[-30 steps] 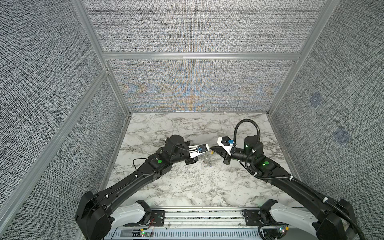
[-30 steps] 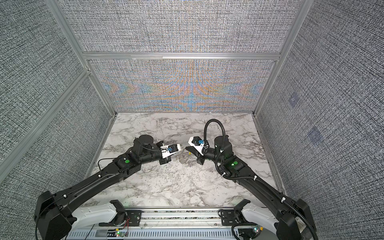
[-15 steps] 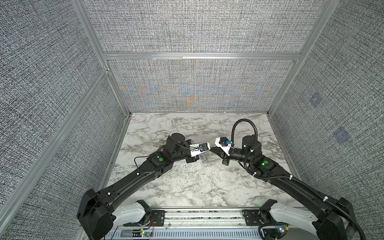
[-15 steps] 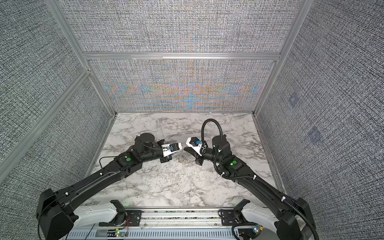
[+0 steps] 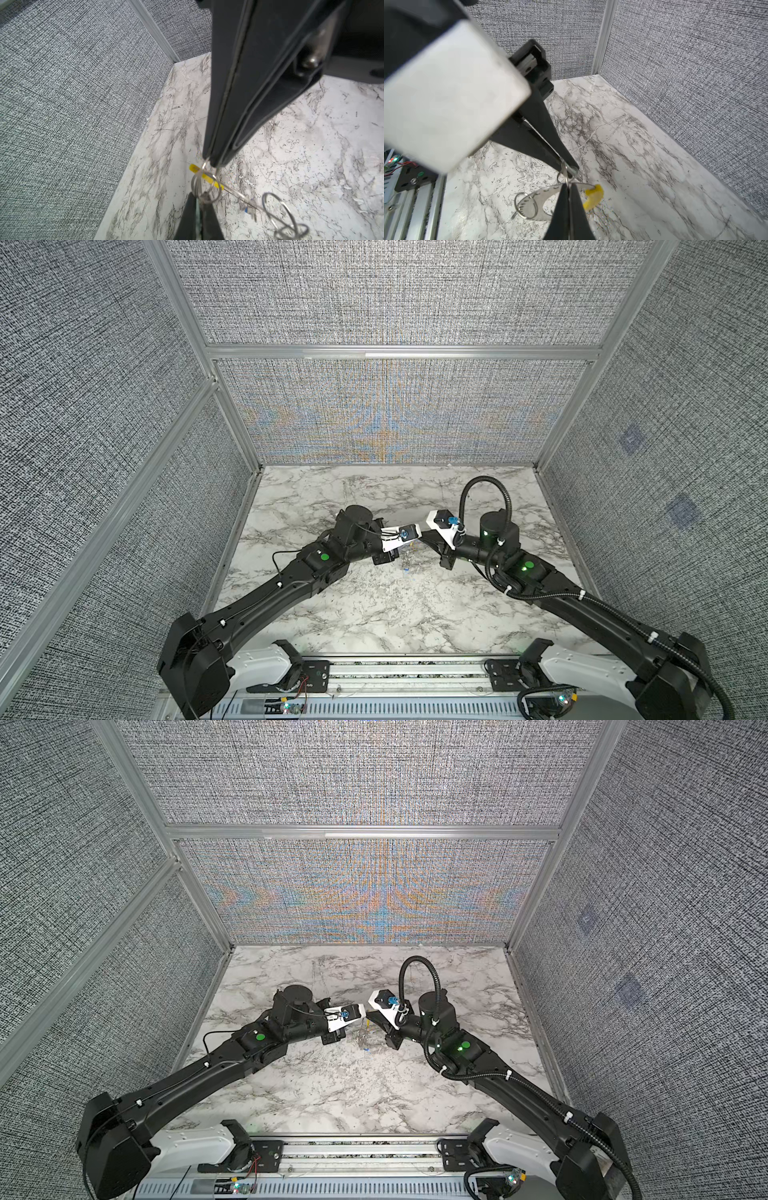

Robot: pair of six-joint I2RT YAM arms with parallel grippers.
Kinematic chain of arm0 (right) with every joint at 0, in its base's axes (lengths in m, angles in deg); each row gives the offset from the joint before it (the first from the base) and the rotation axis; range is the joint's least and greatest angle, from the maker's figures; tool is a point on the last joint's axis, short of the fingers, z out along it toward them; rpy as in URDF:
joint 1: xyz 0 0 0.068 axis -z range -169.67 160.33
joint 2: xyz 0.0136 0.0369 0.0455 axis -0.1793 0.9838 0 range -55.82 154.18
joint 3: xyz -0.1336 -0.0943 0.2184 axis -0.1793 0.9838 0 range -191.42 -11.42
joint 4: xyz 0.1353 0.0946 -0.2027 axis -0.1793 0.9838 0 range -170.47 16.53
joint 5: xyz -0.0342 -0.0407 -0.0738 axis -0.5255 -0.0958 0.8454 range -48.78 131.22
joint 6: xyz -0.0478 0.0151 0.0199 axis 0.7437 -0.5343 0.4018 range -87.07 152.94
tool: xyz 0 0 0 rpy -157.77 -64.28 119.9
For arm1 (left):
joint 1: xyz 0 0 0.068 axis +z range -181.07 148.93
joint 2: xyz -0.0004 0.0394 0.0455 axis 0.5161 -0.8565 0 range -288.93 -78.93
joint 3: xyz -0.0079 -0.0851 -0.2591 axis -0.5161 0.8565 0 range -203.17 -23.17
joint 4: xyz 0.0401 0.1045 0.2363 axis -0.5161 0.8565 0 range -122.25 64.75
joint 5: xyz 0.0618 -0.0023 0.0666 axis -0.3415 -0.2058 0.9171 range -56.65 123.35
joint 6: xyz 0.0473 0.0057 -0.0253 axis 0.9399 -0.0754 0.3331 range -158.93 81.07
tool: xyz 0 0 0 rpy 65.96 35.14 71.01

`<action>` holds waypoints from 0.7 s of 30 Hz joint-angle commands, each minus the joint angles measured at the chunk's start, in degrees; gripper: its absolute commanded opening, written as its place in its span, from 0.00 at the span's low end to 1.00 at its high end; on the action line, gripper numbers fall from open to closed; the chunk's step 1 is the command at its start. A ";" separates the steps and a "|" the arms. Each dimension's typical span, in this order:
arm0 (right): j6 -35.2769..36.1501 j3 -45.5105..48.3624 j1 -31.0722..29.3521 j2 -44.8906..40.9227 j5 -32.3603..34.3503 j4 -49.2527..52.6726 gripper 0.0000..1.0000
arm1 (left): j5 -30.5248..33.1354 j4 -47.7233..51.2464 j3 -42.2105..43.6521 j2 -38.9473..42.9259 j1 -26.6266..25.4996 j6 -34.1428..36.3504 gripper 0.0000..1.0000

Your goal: Remove the keys from the keyring

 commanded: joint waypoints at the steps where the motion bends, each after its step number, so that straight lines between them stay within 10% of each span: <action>1: -3.78 -0.06 -0.83 -0.50 4.82 -1.19 0.00 | 0.08 -1.57 0.76 0.05 0.02 -2.52 0.00; 21: -7.83 -0.13 -8.79 -0.54 25.92 -3.05 0.00 | -2.83 -4.75 1.66 -1.42 0.11 -7.58 0.00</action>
